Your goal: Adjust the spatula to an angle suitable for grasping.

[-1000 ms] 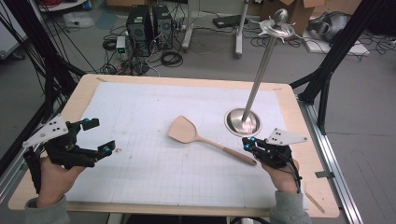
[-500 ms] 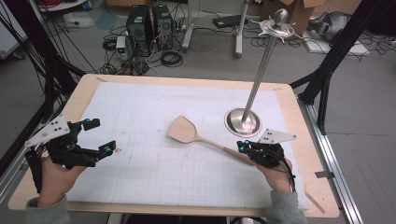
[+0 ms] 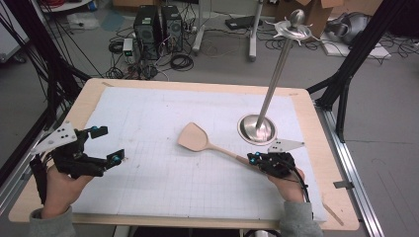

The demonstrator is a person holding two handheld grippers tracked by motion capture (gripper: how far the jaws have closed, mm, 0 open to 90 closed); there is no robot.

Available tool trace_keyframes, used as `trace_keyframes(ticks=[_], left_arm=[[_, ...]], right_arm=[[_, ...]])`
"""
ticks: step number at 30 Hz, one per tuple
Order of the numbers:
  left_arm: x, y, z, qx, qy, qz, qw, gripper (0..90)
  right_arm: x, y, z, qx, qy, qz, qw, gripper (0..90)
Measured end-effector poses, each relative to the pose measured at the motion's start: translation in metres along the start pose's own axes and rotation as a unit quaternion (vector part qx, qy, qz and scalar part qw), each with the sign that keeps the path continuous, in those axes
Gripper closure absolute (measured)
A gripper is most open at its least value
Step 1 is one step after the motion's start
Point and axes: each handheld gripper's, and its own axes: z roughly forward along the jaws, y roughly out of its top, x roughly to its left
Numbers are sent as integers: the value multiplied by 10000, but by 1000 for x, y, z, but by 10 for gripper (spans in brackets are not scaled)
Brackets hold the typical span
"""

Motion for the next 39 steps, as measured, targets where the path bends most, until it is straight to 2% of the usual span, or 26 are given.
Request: trace_keyframes(ticks=[3,7,19,23,31,34,39], left_arm=[[0,-1,1,15,0,-13,10000,17],[0,-1,1,13,-3,-21,10000,17],[0,-2,3,52,-7,-31,10000,17],[1,-2,3,73,-5,-34,10000,17],[0,-2,3,69,13,13,10000,17],[0,-2,3,78,16,12,10000,17],[0,-3,2,90,34,4,10000,17]], right_arm=[[0,-1,5,90,24,-33,10000,894],[-2,-6,11,244,78,72,9996,894],[-5,-10,17,398,156,126,9990,894],[-5,-11,18,522,132,93,9985,894],[-7,-11,18,473,115,134,9987,895],[-8,-11,17,469,-21,150,9988,895],[-8,-11,17,459,-86,114,9988,896]])
